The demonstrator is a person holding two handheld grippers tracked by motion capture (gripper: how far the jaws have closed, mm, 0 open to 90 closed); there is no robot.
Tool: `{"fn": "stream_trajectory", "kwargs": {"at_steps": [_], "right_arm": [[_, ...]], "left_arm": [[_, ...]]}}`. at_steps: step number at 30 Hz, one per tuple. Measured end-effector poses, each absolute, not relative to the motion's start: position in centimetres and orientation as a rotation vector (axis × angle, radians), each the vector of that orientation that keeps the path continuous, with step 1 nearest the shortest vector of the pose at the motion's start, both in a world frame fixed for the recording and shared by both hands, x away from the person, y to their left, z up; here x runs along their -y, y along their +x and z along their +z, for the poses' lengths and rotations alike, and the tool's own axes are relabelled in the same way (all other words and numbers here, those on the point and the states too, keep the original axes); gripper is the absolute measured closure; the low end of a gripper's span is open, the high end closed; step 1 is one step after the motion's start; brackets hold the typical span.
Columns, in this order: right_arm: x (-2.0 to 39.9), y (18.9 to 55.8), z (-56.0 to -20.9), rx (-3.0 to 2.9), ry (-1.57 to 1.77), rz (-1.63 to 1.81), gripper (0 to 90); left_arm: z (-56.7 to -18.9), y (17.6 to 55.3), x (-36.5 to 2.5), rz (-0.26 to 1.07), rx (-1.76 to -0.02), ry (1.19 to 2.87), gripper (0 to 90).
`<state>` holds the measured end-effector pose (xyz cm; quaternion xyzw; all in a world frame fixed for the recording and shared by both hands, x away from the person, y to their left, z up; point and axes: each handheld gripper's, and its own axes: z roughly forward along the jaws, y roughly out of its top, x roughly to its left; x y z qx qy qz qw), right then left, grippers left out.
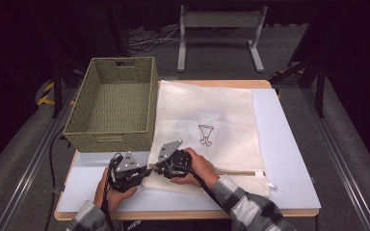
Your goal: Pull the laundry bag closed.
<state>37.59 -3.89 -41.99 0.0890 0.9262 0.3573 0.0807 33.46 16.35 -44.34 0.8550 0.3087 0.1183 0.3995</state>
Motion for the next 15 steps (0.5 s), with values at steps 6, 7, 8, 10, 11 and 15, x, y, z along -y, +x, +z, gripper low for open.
{"fn": "stream_trajectory", "kwargs": {"at_steps": [6, 7, 8, 10, 11, 15], "right_arm": [[3.87, 37.68, -42.03, -2.754, 0.275, 1.041, 82.5], [3.85, 37.64, -42.01, -2.751, 0.274, 1.033, 82.6], [3.8, 37.57, -42.0, -2.746, 0.265, 1.027, 82.6], [3.79, 37.46, -41.92, -2.737, 0.261, 1.019, 82.7], [3.81, 37.43, -41.89, -2.735, 0.264, 1.017, 82.7], [3.85, 37.38, -41.88, -2.732, 0.264, 1.005, 82.8]], "left_arm": [[-44.32, 33.47, -16.39, 0.294, -0.782, 2.152, 82.0], [-44.32, 33.48, -16.4, 0.292, -0.782, 2.15, 81.7], [-44.3, 33.5, -16.44, 0.288, -0.78, 2.147, 81.7], [-44.23, 33.54, -16.54, 0.29, -0.775, 2.145, 81.9], [-44.18, 33.54, -16.54, 0.289, -0.775, 2.144, 82.6], [-44.04, 33.49, -16.53, 0.283, -0.782, 2.138, 84.4]]}}
